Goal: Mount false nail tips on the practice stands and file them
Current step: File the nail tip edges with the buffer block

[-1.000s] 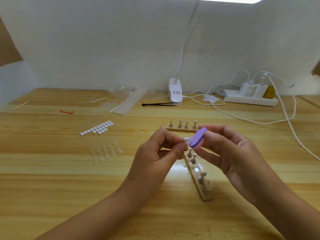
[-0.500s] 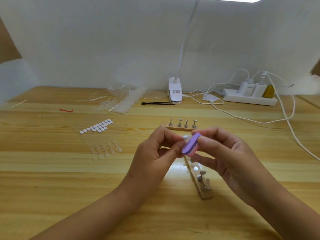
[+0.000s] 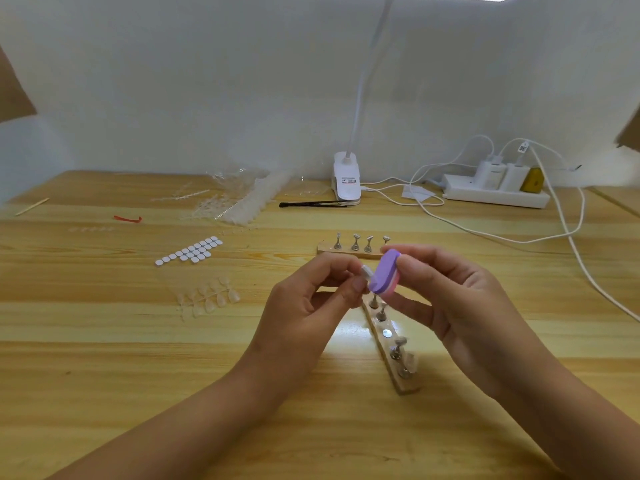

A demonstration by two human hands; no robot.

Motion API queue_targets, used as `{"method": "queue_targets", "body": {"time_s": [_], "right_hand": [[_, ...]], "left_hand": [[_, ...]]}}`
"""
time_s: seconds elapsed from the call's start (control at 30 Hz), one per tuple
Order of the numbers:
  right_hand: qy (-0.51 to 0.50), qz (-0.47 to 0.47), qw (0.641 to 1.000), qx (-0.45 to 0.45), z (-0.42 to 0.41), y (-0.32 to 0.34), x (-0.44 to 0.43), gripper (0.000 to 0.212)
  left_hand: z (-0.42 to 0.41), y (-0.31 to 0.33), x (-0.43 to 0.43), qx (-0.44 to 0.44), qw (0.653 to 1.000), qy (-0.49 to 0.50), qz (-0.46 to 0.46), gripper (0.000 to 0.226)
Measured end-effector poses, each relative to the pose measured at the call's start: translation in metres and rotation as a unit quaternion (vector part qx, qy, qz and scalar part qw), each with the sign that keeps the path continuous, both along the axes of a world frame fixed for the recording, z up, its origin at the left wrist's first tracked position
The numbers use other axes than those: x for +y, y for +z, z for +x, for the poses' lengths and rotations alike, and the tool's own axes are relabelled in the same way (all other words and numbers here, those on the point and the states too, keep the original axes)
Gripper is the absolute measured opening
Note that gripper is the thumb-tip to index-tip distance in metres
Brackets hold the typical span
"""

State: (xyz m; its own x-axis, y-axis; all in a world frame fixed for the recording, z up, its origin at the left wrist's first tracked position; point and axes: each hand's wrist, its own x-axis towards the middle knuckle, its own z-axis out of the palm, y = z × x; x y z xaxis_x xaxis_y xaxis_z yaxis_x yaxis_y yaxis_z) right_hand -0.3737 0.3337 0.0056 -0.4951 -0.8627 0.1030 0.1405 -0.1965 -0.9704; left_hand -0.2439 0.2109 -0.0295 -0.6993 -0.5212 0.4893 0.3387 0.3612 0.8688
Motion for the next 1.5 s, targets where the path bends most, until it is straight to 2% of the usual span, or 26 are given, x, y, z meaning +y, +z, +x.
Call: {"method": "queue_targets", "body": {"time_s": [0.13, 0.23, 0.37, 0.47, 0.57, 0.7, 0.8, 0.9, 1.0, 1.13, 1.23, 1.37, 1.5], "right_hand": [[0.05, 0.011, 0.999, 0.01, 0.004, 0.002, 0.002, 0.018], [-0.012, -0.011, 1.0, -0.008, 0.002, 0.002, 0.001, 0.019], [0.005, -0.006, 1.0, 0.004, 0.004, 0.002, 0.002, 0.016], [-0.027, -0.017, 0.999, 0.002, 0.004, 0.002, 0.001, 0.015], [0.007, -0.011, 1.0, 0.009, 0.007, 0.0, 0.001, 0.014], [-0.037, -0.026, 0.999, -0.001, 0.007, -0.002, 0.0, 0.009], [0.003, -0.018, 1.0, 0.001, 0.01, -0.003, -0.001, 0.014], [-0.04, -0.024, 0.999, -0.006, 0.01, -0.003, -0.001, 0.013], [-0.008, -0.022, 1.0, -0.007, 0.011, -0.002, -0.001, 0.015], [-0.035, -0.028, 0.999, -0.02, 0.01, -0.004, -0.001, 0.016], [-0.007, -0.031, 0.999, -0.014, 0.011, -0.008, -0.002, 0.015], [-0.14, -0.073, 0.986, -0.051, -0.01, -0.006, -0.004, 0.025], [-0.156, -0.107, 0.978, -0.09, -0.025, -0.002, -0.001, 0.023]], "left_hand": [[0.0, 0.0, -0.001, -0.008, 1.0, 0.003, -0.014, 0.012], [0.0, 0.0, -0.001, -0.005, 1.0, 0.004, -0.005, 0.015], [0.0, 0.0, 0.0, -0.008, 1.0, 0.002, -0.012, 0.011], [0.001, 0.0, -0.001, -0.005, 1.0, 0.004, 0.003, 0.012], [0.001, 0.0, -0.001, -0.011, 1.0, 0.003, -0.009, 0.012], [0.001, 0.0, -0.001, -0.01, 1.0, 0.004, 0.003, 0.012], [0.001, 0.0, 0.0, -0.012, 1.0, 0.004, -0.008, 0.011], [0.002, -0.001, -0.001, -0.014, 1.0, 0.008, 0.0, 0.012], [0.002, 0.0, 0.0, -0.014, 1.0, 0.003, -0.005, 0.01], [0.001, 0.0, 0.0, -0.015, 1.0, 0.005, 0.006, 0.012], [0.001, -0.001, -0.002, -0.011, 1.0, 0.008, 0.0, 0.011], [0.002, 0.0, -0.002, -0.004, 0.999, -0.013, 0.031, 0.006], [0.004, 0.0, 0.002, -0.027, 0.996, -0.056, 0.064, 0.006]]}}
